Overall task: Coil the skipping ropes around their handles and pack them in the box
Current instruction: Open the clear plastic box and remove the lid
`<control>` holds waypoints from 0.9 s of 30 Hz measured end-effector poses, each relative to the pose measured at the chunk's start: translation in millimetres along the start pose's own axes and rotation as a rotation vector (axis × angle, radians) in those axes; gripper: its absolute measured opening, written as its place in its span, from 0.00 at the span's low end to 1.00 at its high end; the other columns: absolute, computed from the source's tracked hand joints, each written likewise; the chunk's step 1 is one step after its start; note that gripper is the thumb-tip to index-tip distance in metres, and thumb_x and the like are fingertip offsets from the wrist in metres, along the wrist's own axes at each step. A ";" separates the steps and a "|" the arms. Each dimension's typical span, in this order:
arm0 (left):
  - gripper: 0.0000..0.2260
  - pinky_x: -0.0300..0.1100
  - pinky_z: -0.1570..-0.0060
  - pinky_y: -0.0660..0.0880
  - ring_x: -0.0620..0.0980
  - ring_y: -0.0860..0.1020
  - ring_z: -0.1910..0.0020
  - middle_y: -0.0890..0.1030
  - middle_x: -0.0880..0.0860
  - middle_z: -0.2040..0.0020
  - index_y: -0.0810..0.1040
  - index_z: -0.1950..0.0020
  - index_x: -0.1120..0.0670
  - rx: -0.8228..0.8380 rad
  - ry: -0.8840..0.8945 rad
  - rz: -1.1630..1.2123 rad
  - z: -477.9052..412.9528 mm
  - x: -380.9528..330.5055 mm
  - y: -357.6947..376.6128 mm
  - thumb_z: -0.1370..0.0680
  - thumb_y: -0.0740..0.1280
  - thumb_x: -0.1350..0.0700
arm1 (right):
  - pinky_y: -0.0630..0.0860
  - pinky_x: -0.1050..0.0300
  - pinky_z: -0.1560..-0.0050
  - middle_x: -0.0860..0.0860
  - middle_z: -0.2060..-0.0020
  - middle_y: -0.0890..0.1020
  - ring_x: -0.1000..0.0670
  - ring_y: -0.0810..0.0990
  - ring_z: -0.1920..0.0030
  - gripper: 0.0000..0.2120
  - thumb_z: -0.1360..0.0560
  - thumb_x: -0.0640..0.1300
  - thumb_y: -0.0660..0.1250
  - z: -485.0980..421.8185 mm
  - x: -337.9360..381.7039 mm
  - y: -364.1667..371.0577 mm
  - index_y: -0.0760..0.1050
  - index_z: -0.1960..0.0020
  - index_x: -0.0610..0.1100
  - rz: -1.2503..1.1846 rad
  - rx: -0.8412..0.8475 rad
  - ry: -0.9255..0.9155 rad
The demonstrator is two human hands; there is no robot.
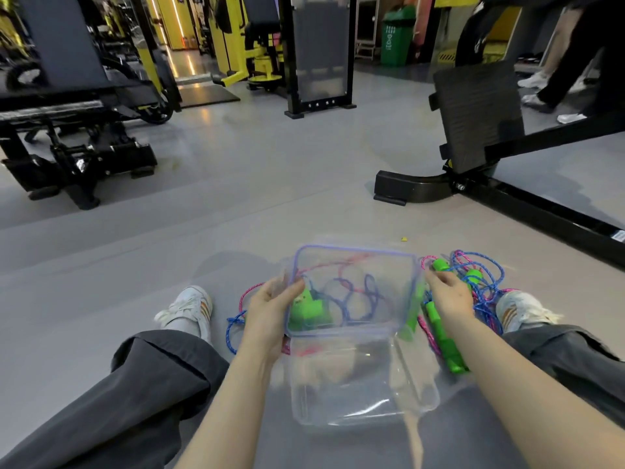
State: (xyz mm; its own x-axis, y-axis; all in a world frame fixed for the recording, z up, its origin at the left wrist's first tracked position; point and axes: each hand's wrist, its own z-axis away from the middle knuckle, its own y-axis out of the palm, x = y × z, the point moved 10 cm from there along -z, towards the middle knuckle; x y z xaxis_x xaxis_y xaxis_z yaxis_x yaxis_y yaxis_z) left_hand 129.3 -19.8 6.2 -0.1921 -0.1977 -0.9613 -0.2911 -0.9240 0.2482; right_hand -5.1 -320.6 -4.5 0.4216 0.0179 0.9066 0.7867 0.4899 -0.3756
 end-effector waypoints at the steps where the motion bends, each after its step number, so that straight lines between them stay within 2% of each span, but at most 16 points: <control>1: 0.12 0.36 0.58 0.76 0.45 0.80 0.61 0.83 0.48 0.64 0.82 0.65 0.52 0.052 0.048 -0.033 2.4 -14.5 10.3 0.27 0.70 0.67 | 0.69 0.47 0.39 0.41 0.43 0.77 0.40 0.74 0.41 0.23 0.23 0.56 0.60 -0.6 -8.3 5.7 0.73 0.39 0.39 -0.096 0.054 0.146; 3: 0.13 0.29 0.60 0.73 0.39 0.80 0.60 0.84 0.45 0.62 0.83 0.60 0.51 0.191 0.110 -0.137 9.9 -32.0 33.3 0.28 0.70 0.70 | 0.72 0.42 0.41 0.39 0.44 0.74 0.37 0.74 0.41 0.34 0.27 0.69 0.54 15.7 -16.9 38.1 0.69 0.39 0.40 -0.466 0.340 0.479; 5: 0.15 0.27 0.60 0.73 0.36 0.80 0.57 0.84 0.42 0.60 0.83 0.59 0.51 0.300 0.137 -0.198 14.3 -36.2 46.9 0.30 0.70 0.72 | 0.75 0.43 0.49 0.38 0.47 0.77 0.38 0.77 0.46 0.38 0.30 0.73 0.52 24.7 2.0 58.2 0.68 0.43 0.39 -0.747 0.546 0.547; 6: 0.16 0.26 0.59 0.72 0.33 0.79 0.55 0.84 0.40 0.57 0.83 0.60 0.51 0.352 0.133 -0.237 13.8 -32.3 49.0 0.30 0.71 0.73 | 0.76 0.45 0.52 0.38 0.50 0.78 0.39 0.79 0.49 0.35 0.29 0.71 0.54 25.7 11.2 59.6 0.69 0.46 0.39 -0.777 0.580 0.516; 8: 0.16 0.25 0.53 0.71 0.29 0.75 0.46 0.80 0.39 0.46 0.83 0.61 0.50 0.401 0.144 -0.367 15.3 -27.5 51.1 0.31 0.72 0.73 | 0.77 0.52 0.60 0.41 0.55 0.78 0.44 0.79 0.57 0.19 0.24 0.58 0.61 19.1 17.1 58.9 0.70 0.47 0.41 -0.689 0.570 0.424; 10: 0.16 0.28 0.41 0.68 0.27 0.68 0.39 0.71 0.38 0.37 0.82 0.60 0.48 0.417 0.195 -0.522 20.4 -25.9 52.9 0.32 0.73 0.71 | 0.77 0.59 0.68 0.43 0.57 0.77 0.48 0.78 0.61 0.08 0.22 0.43 0.61 12.7 15.1 62.7 0.71 0.46 0.41 -0.559 0.563 0.344; 12: 0.22 0.35 0.32 0.61 0.35 0.63 0.32 0.64 0.40 0.31 0.81 0.57 0.42 0.264 0.253 -0.625 13.3 -25.2 39.3 0.31 0.70 0.72 | 0.75 0.63 0.74 0.42 0.55 0.75 0.48 0.78 0.62 0.07 0.22 0.36 0.57 9.4 10.4 68.3 0.70 0.45 0.38 -0.558 0.559 0.309; 14: 0.24 0.46 0.32 0.64 0.48 0.64 0.29 0.64 0.47 0.27 0.77 0.46 0.40 -0.008 0.230 -0.571 8.8 -26.8 13.9 0.27 0.63 0.70 | 0.76 0.63 0.76 0.41 0.55 0.74 0.47 0.79 0.64 0.06 0.23 0.32 0.58 6.0 6.8 68.0 0.70 0.47 0.37 -0.667 0.509 0.279; 16: 0.19 0.47 0.41 0.72 0.55 0.71 0.35 0.69 0.51 0.30 0.68 0.33 0.44 -0.152 0.038 -0.225 8.2 -9.4 -0.4 0.20 0.59 0.63 | 0.79 0.60 0.73 0.41 0.56 0.75 0.45 0.80 0.61 0.07 0.25 0.30 0.60 6.4 5.6 65.2 0.71 0.49 0.37 -0.811 0.475 0.241; 17: 0.19 0.46 0.49 0.76 0.55 0.75 0.40 0.71 0.52 0.32 0.64 0.29 0.44 -0.146 -0.080 -0.057 10.8 3.2 5.7 0.19 0.60 0.58 | 0.80 0.58 0.71 0.43 0.58 0.77 0.43 0.82 0.61 0.08 0.25 0.29 0.61 9.6 5.2 64.4 0.70 0.48 0.37 -0.858 0.479 0.223; 19: 0.26 0.41 0.63 0.79 0.50 0.80 0.50 0.72 0.52 0.36 0.58 0.25 0.46 -0.124 -0.149 0.061 11.1 17.3 17.5 0.20 0.64 0.55 | 0.82 0.53 0.65 0.47 0.65 0.81 0.43 0.84 0.60 0.10 0.26 0.29 0.63 19.0 3.0 66.6 0.69 0.48 0.39 -0.843 0.534 0.195; 20: 0.28 0.41 0.64 0.80 0.49 0.80 0.54 0.74 0.53 0.38 0.58 0.24 0.47 -0.141 -0.119 0.074 9.2 19.3 18.4 0.21 0.66 0.58 | 0.83 0.52 0.61 0.48 0.66 0.81 0.45 0.84 0.59 0.07 0.26 0.29 0.63 24.0 3.9 67.4 0.71 0.52 0.40 -0.803 0.571 0.186; 22: 0.29 0.46 0.55 0.79 0.51 0.81 0.54 0.77 0.57 0.40 0.60 0.25 0.50 -0.203 -0.080 0.075 6.2 23.1 9.8 0.22 0.66 0.64 | 0.83 0.55 0.60 0.47 0.62 0.80 0.48 0.81 0.59 0.07 0.24 0.33 0.62 23.7 2.1 62.1 0.74 0.58 0.42 -0.758 0.584 0.191; 24: 0.29 0.51 0.50 0.77 0.51 0.81 0.57 0.80 0.58 0.43 0.61 0.25 0.50 -0.211 -0.076 0.038 3.6 27.3 0.2 0.22 0.65 0.66 | 0.78 0.56 0.60 0.47 0.57 0.77 0.49 0.77 0.59 0.05 0.22 0.41 0.59 12.8 -2.6 48.9 0.74 0.51 0.43 -0.742 0.550 0.220; 26: 0.28 0.45 0.59 0.80 0.46 0.82 0.64 0.80 0.56 0.49 0.61 0.25 0.51 -0.162 -0.072 0.006 3.5 29.0 -1.9 0.22 0.64 0.67 | 0.75 0.58 0.62 0.47 0.57 0.78 0.49 0.76 0.62 0.08 0.21 0.43 0.59 1.1 -9.9 35.0 0.71 0.43 0.44 -0.654 0.520 0.223; 27: 0.28 0.41 0.63 0.80 0.44 0.82 0.65 0.80 0.56 0.50 0.60 0.24 0.51 -0.131 -0.075 -0.018 3.5 31.0 -1.1 0.22 0.64 0.67 | 0.76 0.60 0.66 0.47 0.59 0.80 0.49 0.78 0.66 0.09 0.22 0.42 0.61 -3.4 -12.4 29.3 0.71 0.43 0.43 -0.596 0.494 0.207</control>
State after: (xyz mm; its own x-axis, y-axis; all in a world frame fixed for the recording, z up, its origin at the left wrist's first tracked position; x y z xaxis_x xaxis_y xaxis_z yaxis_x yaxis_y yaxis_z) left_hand 120.5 -23.7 -23.4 -0.2586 -0.1608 -0.9525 -0.1709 -0.9629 0.2089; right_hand 14.3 -309.5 -27.4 0.1067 -0.5066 0.8556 0.6356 0.6965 0.3331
